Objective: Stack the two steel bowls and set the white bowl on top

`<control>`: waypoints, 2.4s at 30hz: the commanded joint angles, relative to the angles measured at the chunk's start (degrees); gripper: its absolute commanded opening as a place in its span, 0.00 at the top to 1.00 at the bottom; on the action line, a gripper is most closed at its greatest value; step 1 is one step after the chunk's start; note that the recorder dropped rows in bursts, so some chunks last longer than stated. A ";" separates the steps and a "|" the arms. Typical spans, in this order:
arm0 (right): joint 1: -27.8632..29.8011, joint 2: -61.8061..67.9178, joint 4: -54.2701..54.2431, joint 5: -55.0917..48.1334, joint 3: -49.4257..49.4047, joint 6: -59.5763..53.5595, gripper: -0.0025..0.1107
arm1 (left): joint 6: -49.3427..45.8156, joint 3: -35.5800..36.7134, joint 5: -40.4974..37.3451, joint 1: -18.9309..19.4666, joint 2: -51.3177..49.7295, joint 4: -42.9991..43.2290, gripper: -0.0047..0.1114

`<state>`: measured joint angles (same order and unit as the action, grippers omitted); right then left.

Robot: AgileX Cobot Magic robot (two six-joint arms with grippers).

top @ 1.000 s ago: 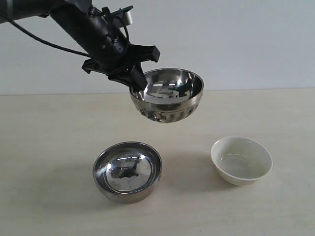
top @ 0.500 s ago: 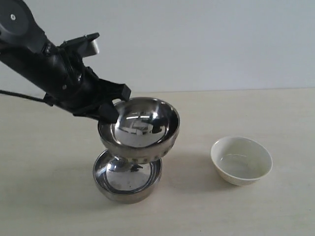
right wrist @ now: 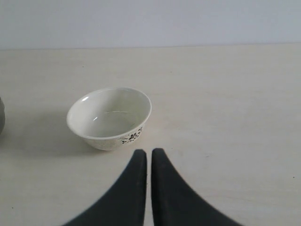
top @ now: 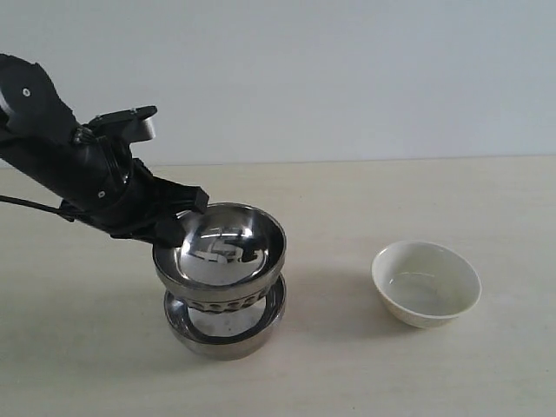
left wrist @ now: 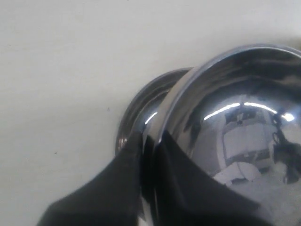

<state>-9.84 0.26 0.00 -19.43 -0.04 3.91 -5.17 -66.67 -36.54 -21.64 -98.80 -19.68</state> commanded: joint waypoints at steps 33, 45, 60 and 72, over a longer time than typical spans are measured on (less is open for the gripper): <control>0.02 -0.26 0.58 0.25 0.04 0.04 0.98 | -2.80 0.11 0.11 0.04 -5.62 -1.04 0.93; 0.02 -0.26 0.58 0.25 0.04 0.04 0.98 | -3.40 0.11 -0.75 0.04 -5.62 -1.04 0.56; 0.02 -0.26 0.58 0.25 0.04 0.04 0.98 | -3.14 -5.52 -8.89 0.04 -5.51 1.68 0.55; 0.02 -0.26 0.58 0.25 0.04 0.04 0.98 | 4.82 -6.01 -11.69 0.04 -5.51 11.29 0.76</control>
<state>-9.84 0.26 0.00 -19.43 -0.04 3.91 -1.49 -72.32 -47.57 -21.64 -104.45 -9.49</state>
